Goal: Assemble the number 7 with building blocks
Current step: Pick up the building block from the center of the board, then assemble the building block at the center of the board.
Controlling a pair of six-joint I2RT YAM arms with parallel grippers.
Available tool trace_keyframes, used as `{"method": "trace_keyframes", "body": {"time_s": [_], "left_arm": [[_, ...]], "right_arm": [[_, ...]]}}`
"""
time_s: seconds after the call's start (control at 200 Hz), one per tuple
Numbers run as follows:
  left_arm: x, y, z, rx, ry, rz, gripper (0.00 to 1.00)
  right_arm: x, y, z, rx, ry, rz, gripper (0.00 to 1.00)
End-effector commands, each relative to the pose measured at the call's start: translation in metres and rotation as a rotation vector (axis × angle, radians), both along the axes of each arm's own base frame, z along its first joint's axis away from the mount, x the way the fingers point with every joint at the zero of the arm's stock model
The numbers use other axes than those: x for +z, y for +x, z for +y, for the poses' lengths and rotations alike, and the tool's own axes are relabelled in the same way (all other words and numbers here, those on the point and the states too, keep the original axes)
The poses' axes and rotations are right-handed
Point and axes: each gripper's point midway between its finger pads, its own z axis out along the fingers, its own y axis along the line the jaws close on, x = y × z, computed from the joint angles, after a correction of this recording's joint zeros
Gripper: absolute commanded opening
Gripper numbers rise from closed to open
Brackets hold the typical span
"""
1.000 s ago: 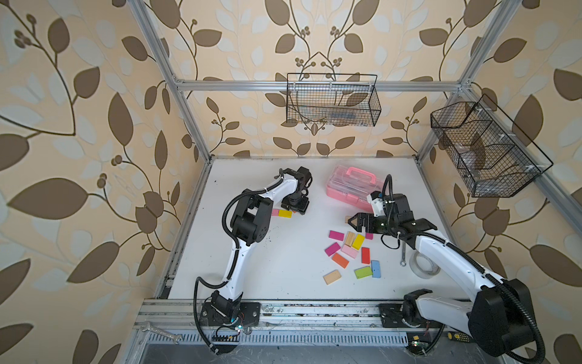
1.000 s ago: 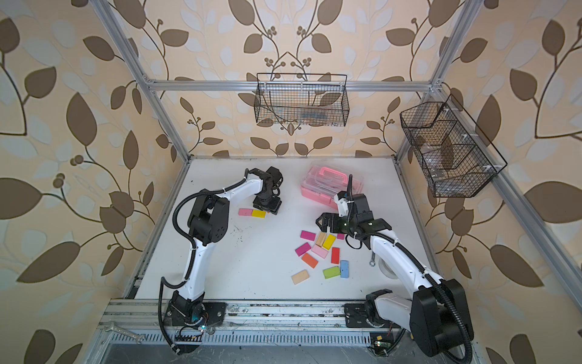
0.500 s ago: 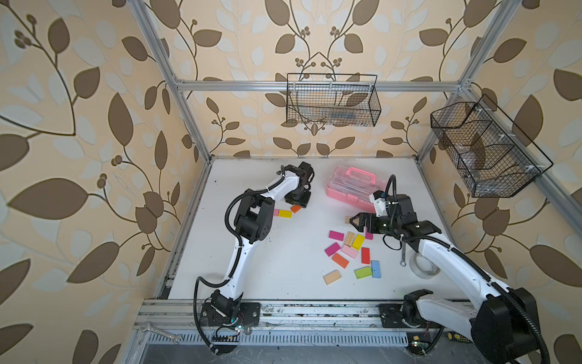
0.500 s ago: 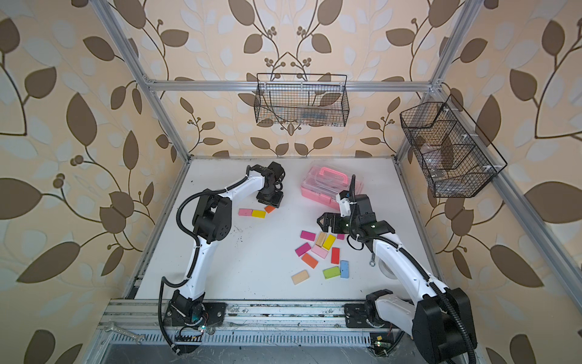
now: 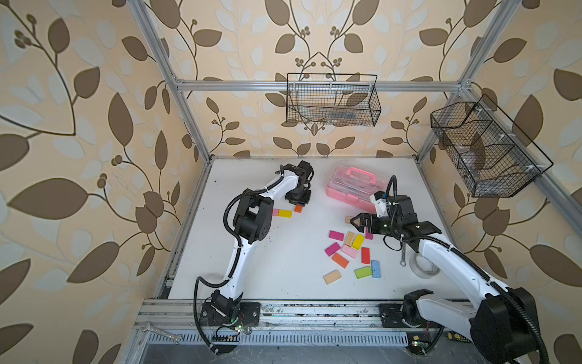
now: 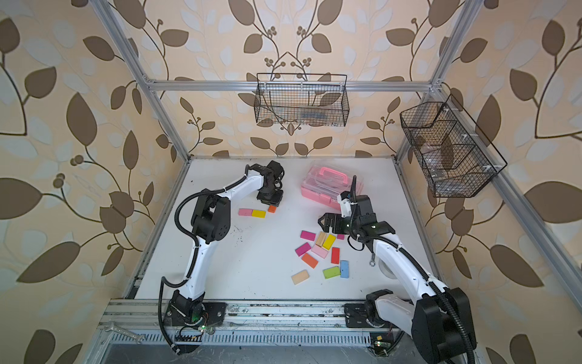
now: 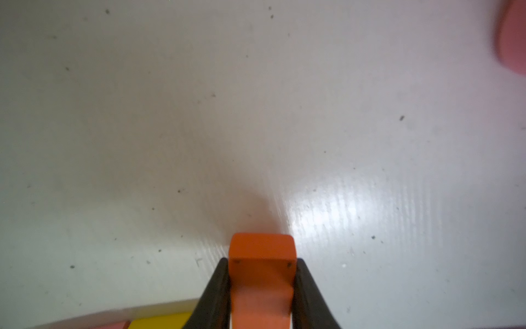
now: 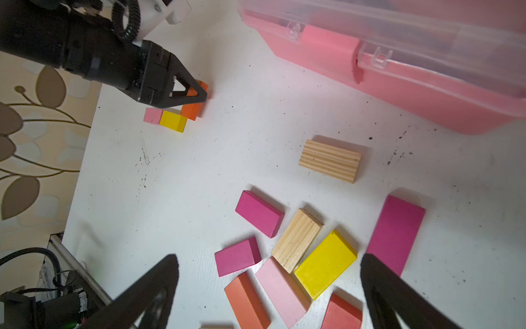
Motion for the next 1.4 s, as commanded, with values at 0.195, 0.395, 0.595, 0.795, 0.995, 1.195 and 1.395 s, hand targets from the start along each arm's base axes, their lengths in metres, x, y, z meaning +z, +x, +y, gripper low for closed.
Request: {"method": "trace_keyframes", "body": {"time_s": [0.195,0.395,0.595,0.795,0.995,1.195,1.395], "left_arm": [[0.098,-0.045,0.018,0.104,-0.139,-0.135,0.18],[0.075,-0.091,0.060,0.200,-0.041,-0.095,0.17],[0.049,-0.127,0.069,0.289,-0.101,-0.034,0.16],[0.025,-0.144,0.075,0.376,-0.127,-0.006,0.14],[0.001,-0.142,0.070,0.374,-0.117,0.042,0.13],[-0.021,-0.132,0.069,0.354,-0.059,0.068,0.12],[-0.029,-0.119,0.068,0.324,-0.005,0.069,0.11]], "right_arm": [[-0.003,-0.004,0.012,0.037,0.023,0.011,1.00],[-0.006,-0.010,0.044,0.114,-0.012,0.013,1.00],[-0.013,-0.011,0.080,0.175,0.001,0.025,0.99],[-0.015,-0.012,0.094,0.200,-0.002,0.031,1.00],[-0.020,-0.014,0.088,0.197,-0.031,0.037,1.00],[-0.023,-0.015,0.079,0.183,-0.035,0.039,1.00],[-0.029,-0.015,0.072,0.172,-0.034,0.051,1.00]]}}
